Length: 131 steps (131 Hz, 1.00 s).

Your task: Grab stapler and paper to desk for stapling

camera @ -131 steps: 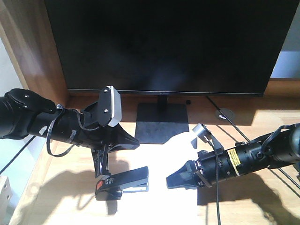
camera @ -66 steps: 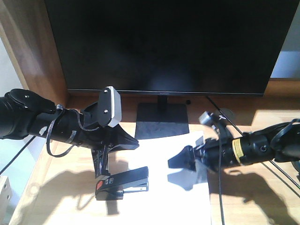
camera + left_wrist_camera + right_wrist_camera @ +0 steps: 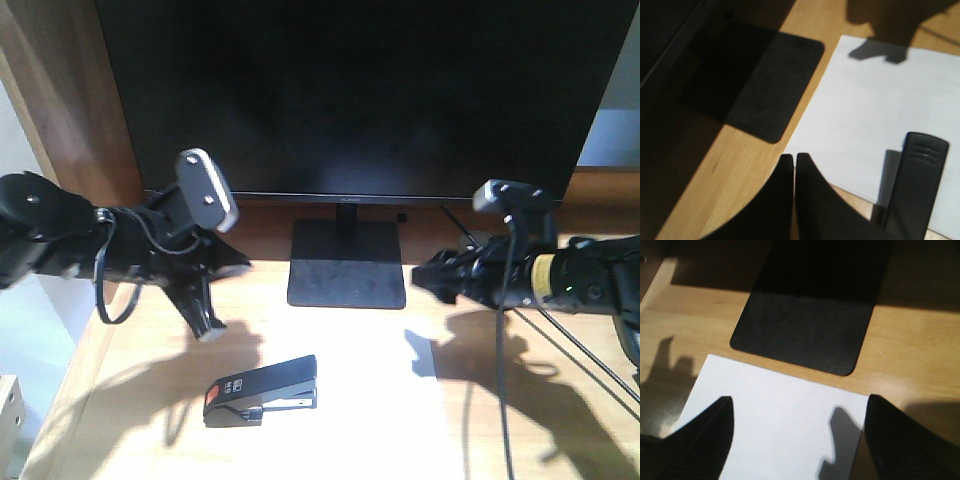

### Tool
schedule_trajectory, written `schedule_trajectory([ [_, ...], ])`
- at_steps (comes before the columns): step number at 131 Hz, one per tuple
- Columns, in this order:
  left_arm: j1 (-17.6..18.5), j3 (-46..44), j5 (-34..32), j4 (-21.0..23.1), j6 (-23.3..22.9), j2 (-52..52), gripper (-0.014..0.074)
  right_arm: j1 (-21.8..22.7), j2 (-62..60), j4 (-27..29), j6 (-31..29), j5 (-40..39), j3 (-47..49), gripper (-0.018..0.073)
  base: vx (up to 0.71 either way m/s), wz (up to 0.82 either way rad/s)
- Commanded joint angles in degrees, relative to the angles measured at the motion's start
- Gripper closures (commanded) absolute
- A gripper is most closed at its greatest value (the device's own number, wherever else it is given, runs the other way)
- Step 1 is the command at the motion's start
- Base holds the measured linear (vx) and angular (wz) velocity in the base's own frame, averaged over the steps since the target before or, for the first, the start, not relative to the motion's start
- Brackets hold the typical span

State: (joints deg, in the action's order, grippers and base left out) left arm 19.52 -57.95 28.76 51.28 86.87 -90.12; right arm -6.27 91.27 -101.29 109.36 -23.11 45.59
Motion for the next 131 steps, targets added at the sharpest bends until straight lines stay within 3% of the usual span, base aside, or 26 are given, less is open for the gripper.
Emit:
schedule_trajectory([
  [1, 0.2, -1.2, -3.8, -9.8, -13.6, 4.1, 0.0603, -0.1, -4.9, -1.7, -1.7, 4.2, 1.2, 0.0107, 0.00, 0.00],
  [18, 0.2, -1.2, -4.7, -25.6, -31.5, 6.1, 0.0603, -0.1, -8.6, -1.7, -4.0, 7.4, 1.2, 0.0218, 0.00, 0.00],
  [21, 0.2, -1.2, -4.7, -29.7, -36.5, 6.5, 0.0603, -0.1, -9.3, -1.7, -4.8, 7.9, 1.2, 0.0249, 0.00, 0.00],
  [36, 0.2, -1.2, -4.3, -41.5, -52.5, 8.0, 0.0603, -0.1, -13.0, -1.7, -6.8, 10.8, 0.0, 0.0402, 0.00, 0.00],
  [37, 0.2, -1.2, -4.3, -43.0, -55.6, 8.1, 0.0603, -0.1, -13.4, -1.7, -6.8, 11.1, -0.2, 0.0424, 0.00, 0.00],
  [39, 0.2, -1.2, -4.3, -45.1, -57.7, 8.4, 0.0603, -0.1, -14.0, -1.7, -6.9, 11.5, -0.5, 0.0446, 0.00, 0.00],
  [48, 0.2, -1.1, -4.2, -50.2, -65.4, 9.2, 0.0603, -0.1, -16.5, -1.7, -7.2, 13.8, -2.4, 0.0544, 0.00, 0.00],
  [49, 0.2, -1.1, -4.2, -51.3, -67.9, 9.4, 0.0603, -0.1, -17.0, -1.7, -7.3, 14.2, -3.1, 0.0575, 0.00, 0.00],
  [63, 0.2, -1.1, -5.0, -57.8, -77.0, 11.3, 0.0603, -0.1, -21.6, -1.7, -8.0, 17.8, -6.8, 0.0571, 0.00, 0.00],
  [85, 0.2, -1.1, -8.6, -58.1, -79.8, 14.6, 0.0603, -0.1, -29.6, -1.7, -9.4, 18.8, -11.4, 0.0569, 0.00, 0.00],
  [113, 0.2, -0.7, -11.6, -57.7, -79.9, 18.6, 0.0603, -0.1, -39.4, -1.6, -9.0, 18.8, -14.9, 0.0569, 0.00, 0.00],
  [131, 0.2, 4.0, -18.5, -57.7, -79.9, 23.0, 0.0603, -0.1, -46.2, -1.6, -8.8, 18.8, -17.6, 0.0569, 0.00, 0.00],
])
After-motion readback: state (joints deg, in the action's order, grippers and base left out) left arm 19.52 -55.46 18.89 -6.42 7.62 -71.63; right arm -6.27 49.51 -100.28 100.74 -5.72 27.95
